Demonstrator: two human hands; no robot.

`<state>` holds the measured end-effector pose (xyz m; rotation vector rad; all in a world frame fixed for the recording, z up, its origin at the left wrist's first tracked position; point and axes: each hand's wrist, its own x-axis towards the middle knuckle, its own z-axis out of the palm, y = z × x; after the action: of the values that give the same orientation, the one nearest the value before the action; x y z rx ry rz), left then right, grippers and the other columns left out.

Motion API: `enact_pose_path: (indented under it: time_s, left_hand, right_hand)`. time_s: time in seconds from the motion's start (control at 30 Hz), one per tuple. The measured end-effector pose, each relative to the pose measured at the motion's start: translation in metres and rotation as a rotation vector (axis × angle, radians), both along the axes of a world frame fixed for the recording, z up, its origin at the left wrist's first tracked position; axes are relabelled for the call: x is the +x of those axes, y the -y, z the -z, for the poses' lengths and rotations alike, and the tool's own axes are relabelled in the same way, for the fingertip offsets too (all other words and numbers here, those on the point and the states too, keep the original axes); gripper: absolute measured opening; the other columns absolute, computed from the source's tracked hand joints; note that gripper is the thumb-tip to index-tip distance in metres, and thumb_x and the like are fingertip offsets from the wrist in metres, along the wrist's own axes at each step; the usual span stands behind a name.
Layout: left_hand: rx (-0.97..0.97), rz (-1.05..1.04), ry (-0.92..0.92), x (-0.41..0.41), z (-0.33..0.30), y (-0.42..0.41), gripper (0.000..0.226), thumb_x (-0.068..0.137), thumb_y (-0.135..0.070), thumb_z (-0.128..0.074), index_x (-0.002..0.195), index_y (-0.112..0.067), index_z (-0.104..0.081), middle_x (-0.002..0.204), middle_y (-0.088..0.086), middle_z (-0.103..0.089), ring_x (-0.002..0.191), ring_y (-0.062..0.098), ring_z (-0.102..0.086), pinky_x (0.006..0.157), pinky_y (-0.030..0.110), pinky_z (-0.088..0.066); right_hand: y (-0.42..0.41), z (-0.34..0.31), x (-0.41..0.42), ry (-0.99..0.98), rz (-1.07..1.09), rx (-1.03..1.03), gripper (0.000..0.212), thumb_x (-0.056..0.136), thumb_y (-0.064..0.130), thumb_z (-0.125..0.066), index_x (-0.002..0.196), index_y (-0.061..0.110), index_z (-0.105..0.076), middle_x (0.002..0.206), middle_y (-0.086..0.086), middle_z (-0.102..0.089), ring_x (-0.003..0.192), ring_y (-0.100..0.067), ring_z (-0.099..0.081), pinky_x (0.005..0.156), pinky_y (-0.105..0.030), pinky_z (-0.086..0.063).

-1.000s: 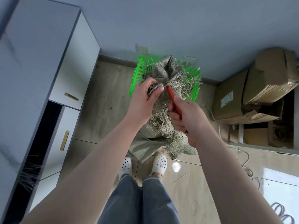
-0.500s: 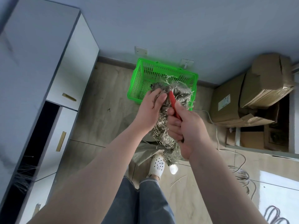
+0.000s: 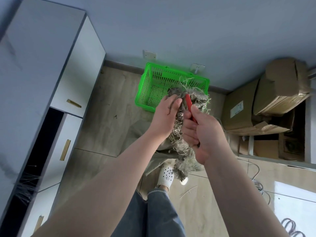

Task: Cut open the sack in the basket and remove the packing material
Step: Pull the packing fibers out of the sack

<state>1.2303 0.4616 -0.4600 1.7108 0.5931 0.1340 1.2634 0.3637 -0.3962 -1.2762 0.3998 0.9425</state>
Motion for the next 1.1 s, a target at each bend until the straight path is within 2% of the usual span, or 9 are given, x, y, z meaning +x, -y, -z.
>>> enact_pose_path:
  time_s: [0.13,0.23,0.4,0.5,0.63,0.8,0.9,1.0,1.1]
  left_hand:
    - [-0.028,-0.054,0.05,0.004,-0.004,0.014,0.024,0.103,-0.021,-0.04,0.085,-0.015,-0.054,0.085,0.004,-0.051,0.081,0.018,-0.048,0.074,0.035,-0.039]
    - [0.049,-0.035,-0.087,0.002,0.004,-0.001,0.03,0.104,-0.022,-0.037,0.11,-0.006,-0.061,0.101,0.001,-0.057,0.089,0.004,-0.052,0.086,0.018,-0.041]
    - [0.031,-0.223,-0.32,-0.066,0.036,-0.012,0.038,0.102,-0.033,-0.038,0.123,-0.008,-0.057,0.112,-0.005,-0.063,0.105,0.01,-0.059,0.101,0.036,-0.043]
    - [-0.077,-0.226,-0.234,-0.044,0.016,-0.008,0.046,0.101,-0.043,-0.033,0.125,-0.01,-0.053,0.105,-0.011,-0.057,0.098,0.003,-0.055,0.095,0.034,-0.042]
    - [-0.18,-0.219,-0.053,-0.002,0.002,-0.023,0.041,0.095,-0.049,-0.04,0.115,-0.02,-0.061,0.113,0.004,-0.067,0.109,0.019,-0.062,0.1,0.046,-0.047]
    - [-0.301,-0.17,0.088,0.001,-0.004,-0.025,0.037,0.095,-0.037,-0.048,0.121,-0.017,-0.064,0.126,0.004,-0.066,0.123,0.016,-0.057,0.109,0.046,-0.04]
    - [-0.262,-0.168,0.093,-0.003,0.002,-0.03,0.032,0.097,-0.035,-0.048,0.124,-0.024,-0.063,0.126,-0.004,-0.065,0.118,0.013,-0.059,0.109,0.041,-0.04]
    - [-0.167,-0.306,0.091,-0.005,-0.004,-0.046,0.026,0.099,-0.026,-0.05,0.121,-0.032,-0.062,0.116,-0.016,-0.064,0.089,0.005,-0.058,0.087,0.015,-0.046]
    - [-0.062,-0.422,0.048,-0.004,-0.002,-0.055,0.028,0.099,-0.023,-0.05,0.126,-0.026,-0.058,0.13,-0.01,-0.059,0.116,0.006,-0.055,0.107,0.03,-0.042]
  right_hand:
    - [-0.002,0.001,0.007,0.026,-0.047,-0.086,0.038,0.103,0.032,-0.042,0.069,0.015,-0.048,0.042,0.007,-0.03,0.028,-0.004,-0.02,0.028,-0.017,-0.013]
    - [0.003,-0.037,0.011,0.129,-0.075,-0.135,0.044,0.102,0.029,-0.043,0.06,0.018,-0.05,0.042,0.007,-0.031,0.029,-0.005,-0.022,0.029,-0.018,-0.013]
    - [-0.005,-0.115,0.044,0.171,0.102,0.067,0.084,0.103,0.019,-0.013,0.024,0.012,-0.04,0.022,0.007,-0.031,0.014,-0.004,-0.03,0.02,-0.013,-0.023]
    - [-0.007,-0.055,0.062,0.255,-0.107,-0.259,0.053,0.104,0.032,-0.036,0.056,0.017,-0.052,0.037,0.009,-0.034,0.025,-0.004,-0.025,0.026,-0.015,-0.016]
    - [-0.004,0.011,0.026,0.47,-0.334,-0.631,0.033,0.096,0.046,-0.049,0.078,0.019,-0.049,0.066,0.002,-0.048,0.055,-0.015,-0.042,0.052,-0.028,-0.035]
    - [-0.017,0.037,0.022,0.591,-0.247,-0.623,0.055,0.077,0.044,-0.077,0.108,0.013,-0.043,0.105,-0.001,-0.058,0.094,-0.019,-0.057,0.083,-0.033,-0.048]
    - [-0.012,0.048,0.028,0.671,-0.267,-0.681,0.043,0.083,0.031,-0.074,0.108,0.008,-0.048,0.099,-0.001,-0.059,0.086,-0.017,-0.056,0.076,-0.027,-0.045]
    - [0.007,0.051,0.035,0.75,-0.114,-0.702,0.026,0.09,0.022,-0.066,0.095,0.01,-0.044,0.077,0.008,-0.047,0.066,-0.005,-0.044,0.055,-0.015,-0.034]
    - [0.015,0.051,0.032,0.743,0.027,-0.686,0.029,0.091,0.026,-0.065,0.09,0.011,-0.04,0.073,0.009,-0.04,0.062,-0.005,-0.037,0.055,-0.014,-0.034]
